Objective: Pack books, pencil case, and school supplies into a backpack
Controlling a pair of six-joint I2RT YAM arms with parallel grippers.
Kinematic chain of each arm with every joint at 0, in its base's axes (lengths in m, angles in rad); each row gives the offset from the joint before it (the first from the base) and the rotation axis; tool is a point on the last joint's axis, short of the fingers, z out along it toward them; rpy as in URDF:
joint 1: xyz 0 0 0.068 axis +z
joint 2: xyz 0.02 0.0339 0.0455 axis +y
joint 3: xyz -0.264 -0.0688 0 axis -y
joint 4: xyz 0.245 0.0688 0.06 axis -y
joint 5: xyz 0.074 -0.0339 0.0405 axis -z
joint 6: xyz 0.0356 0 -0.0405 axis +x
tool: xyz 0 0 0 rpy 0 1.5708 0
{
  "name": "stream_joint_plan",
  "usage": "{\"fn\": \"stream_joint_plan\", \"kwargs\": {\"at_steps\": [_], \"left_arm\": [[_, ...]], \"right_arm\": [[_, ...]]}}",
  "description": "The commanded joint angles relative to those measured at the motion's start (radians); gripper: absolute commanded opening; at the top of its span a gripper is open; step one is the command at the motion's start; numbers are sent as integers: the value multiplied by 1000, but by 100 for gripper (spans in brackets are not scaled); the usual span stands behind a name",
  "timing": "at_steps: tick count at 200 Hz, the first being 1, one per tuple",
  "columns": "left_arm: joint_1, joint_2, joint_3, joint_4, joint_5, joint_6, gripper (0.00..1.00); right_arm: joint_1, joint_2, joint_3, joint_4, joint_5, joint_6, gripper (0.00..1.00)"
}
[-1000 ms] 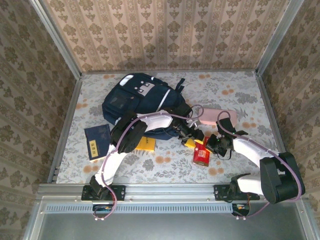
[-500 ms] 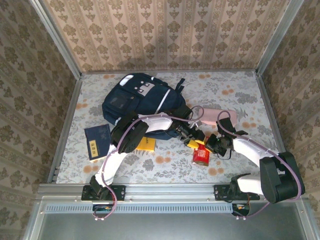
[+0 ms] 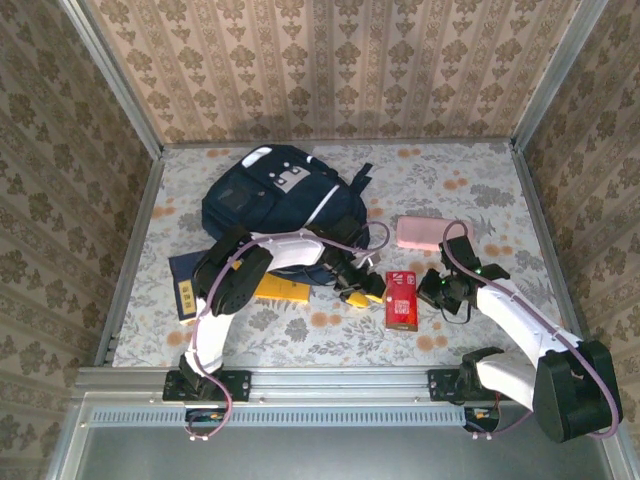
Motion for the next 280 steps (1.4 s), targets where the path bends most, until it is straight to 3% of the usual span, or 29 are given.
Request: {"fn": "stream_joint_plan", "kwargs": {"at_steps": [1,61,127,215,247,280], "left_arm": [[0,-23,-43,-52,-30,7,63],[-6,-24,-29,-77,-29,22,63],[24,-48,-56,-77,-42,21,63],[-5,15,-72,109,102,-82,61],[-5,16,-44,119,106,-93,53],[-1,26,-51,141,120,-110,33]], "right_arm": [[7,-10,-21,-77,89,5,0],[138,112,-50,-26,30,9,0],[260,110,-74,53,-31,103,0],[277,178,-108,277,-120,213,0],[277,200,-109,304,-123,217,0],[276,201,-111,310,-117,217,0]]}}
